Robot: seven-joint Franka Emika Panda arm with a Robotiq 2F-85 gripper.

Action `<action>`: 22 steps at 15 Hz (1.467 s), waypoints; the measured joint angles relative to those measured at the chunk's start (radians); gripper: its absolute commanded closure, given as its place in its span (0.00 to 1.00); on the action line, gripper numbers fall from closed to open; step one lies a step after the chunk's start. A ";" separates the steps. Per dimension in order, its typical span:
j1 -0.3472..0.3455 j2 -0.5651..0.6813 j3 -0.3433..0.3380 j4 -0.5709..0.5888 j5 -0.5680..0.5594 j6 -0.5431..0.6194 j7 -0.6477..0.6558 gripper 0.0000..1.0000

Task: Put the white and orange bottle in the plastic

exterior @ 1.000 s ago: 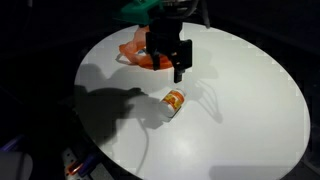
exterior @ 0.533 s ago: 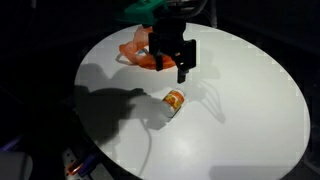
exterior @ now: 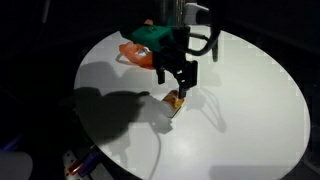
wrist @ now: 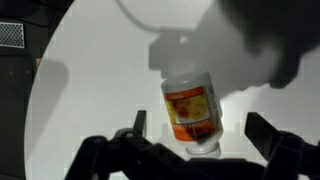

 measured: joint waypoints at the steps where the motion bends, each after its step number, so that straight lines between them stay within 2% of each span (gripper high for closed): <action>1: -0.001 0.015 -0.003 -0.001 0.005 0.023 -0.003 0.00; 4: -0.004 0.054 -0.009 -0.002 0.034 0.078 -0.033 0.00; 5: -0.004 0.063 -0.011 -0.002 0.042 0.087 -0.044 0.25; 6: -0.005 0.070 -0.012 -0.002 0.048 0.093 -0.054 0.26; 10: -0.005 0.087 -0.015 -0.002 0.049 0.096 -0.077 0.60; 11: -0.005 0.088 -0.015 -0.002 0.049 0.096 -0.080 0.65; 16: 0.010 0.079 0.002 -0.001 0.063 0.096 -0.090 0.67; 22: 0.065 0.010 0.065 0.000 0.162 0.066 -0.128 0.67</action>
